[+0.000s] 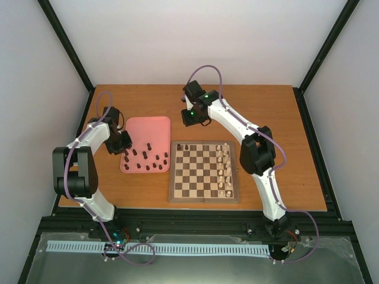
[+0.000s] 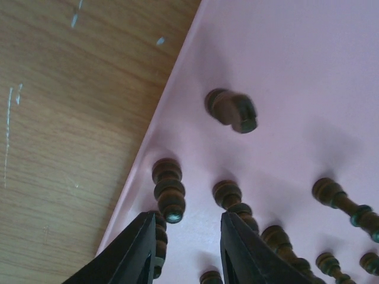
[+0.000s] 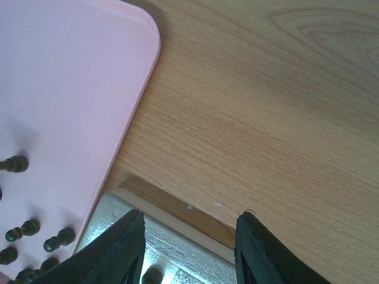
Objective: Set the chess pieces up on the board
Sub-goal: Pick up the chess piece from the storage box.
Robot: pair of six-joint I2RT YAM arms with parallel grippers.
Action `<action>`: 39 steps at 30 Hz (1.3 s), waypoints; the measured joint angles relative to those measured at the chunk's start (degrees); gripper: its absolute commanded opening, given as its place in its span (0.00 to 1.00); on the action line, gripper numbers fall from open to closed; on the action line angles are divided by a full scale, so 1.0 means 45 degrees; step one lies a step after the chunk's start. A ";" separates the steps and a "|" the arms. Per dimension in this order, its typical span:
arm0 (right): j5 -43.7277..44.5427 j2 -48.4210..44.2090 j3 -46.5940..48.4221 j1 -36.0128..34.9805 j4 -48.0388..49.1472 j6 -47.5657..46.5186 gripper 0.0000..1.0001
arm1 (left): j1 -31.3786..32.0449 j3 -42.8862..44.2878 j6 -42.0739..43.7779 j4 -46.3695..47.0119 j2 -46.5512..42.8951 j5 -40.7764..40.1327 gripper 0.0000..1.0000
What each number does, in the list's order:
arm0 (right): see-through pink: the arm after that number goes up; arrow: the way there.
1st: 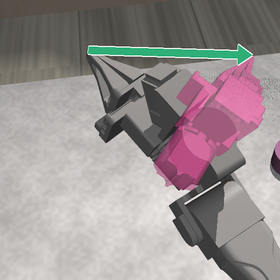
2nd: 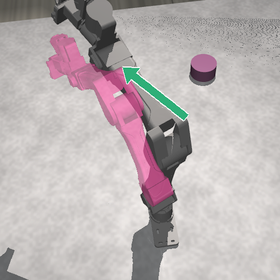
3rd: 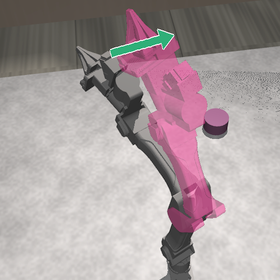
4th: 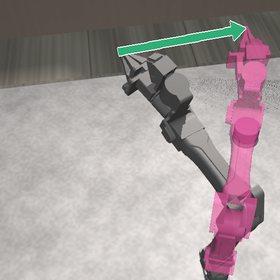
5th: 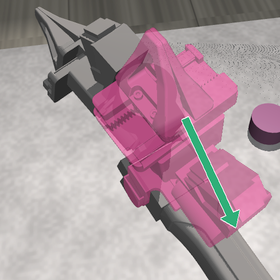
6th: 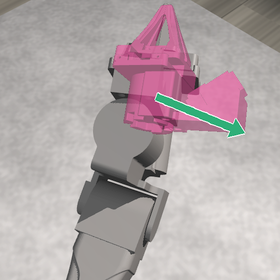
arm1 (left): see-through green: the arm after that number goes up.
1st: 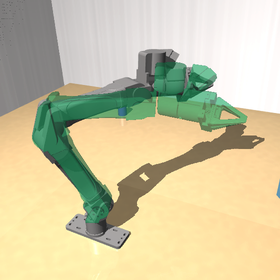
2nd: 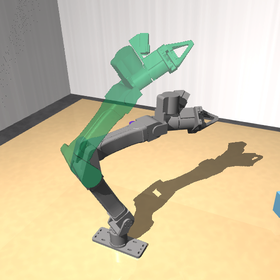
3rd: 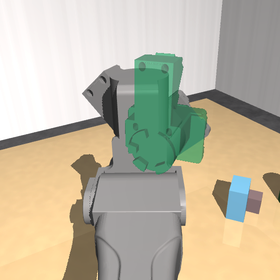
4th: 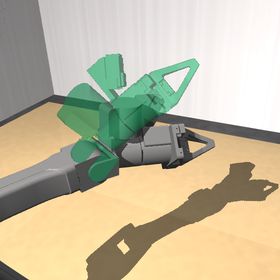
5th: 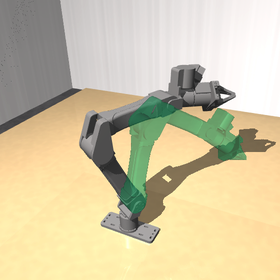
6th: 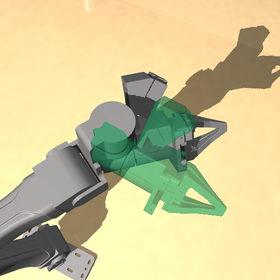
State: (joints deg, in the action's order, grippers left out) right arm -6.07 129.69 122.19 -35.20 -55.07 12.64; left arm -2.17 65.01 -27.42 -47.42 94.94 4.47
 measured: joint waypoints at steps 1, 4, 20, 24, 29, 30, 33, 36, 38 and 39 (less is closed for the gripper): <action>0.0000 0.0005 0.0092 0.0005 -0.0039 -0.0010 0.43 | -0.0049 -0.0121 -0.0010 0.0010 0.0005 0.0044 0.33; 0.0000 0.0005 0.0243 0.0019 -0.0107 -0.0049 0.43 | -0.0209 -0.0325 -0.0015 0.0044 0.0039 0.0117 0.32; -0.0044 0.0199 0.0602 0.0049 -0.0418 -0.0049 0.43 | -0.0316 -0.0345 -0.0204 0.0597 0.0792 0.0452 0.18; -0.0044 0.0204 0.0602 0.0049 -0.0442 -0.0049 0.43 | -0.0321 -0.0311 -0.0219 0.0593 0.0792 0.0466 0.10; -0.0039 0.0219 0.0602 0.0053 -0.0442 -0.0049 0.43 | -0.0321 -0.0209 -0.0238 0.0554 0.0792 0.0466 0.04; -0.0039 0.0219 0.0602 0.0058 -0.0447 -0.0049 0.43 | -0.0321 -0.0165 -0.0233 0.0520 0.0792 0.0466 0.04; -0.0044 0.0223 0.0602 0.0068 -0.0442 -0.0044 0.43 | -0.0321 0.0112 -0.0233 0.0253 0.0767 0.0389 0.04; -0.0044 0.0223 0.0602 0.0097 -0.0442 -0.0044 0.43 | -0.0321 0.0651 -0.0204 -0.0204 0.0588 0.0228 0.04; -0.0053 0.0223 0.0602 0.0126 -0.0432 -0.0044 0.43 | -0.0325 0.1229 -0.0175 -0.0627 0.0277 0.0165 0.04; -0.0058 0.0223 0.0612 0.0141 -0.0437 -0.0044 0.43 | -0.0330 0.1515 -0.0160 -0.0797 0.0097 0.0165 0.04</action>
State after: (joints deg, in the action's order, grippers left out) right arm -6.33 130.69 124.95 -34.57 -57.04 12.45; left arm -3.66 71.83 -28.14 -51.00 95.37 5.21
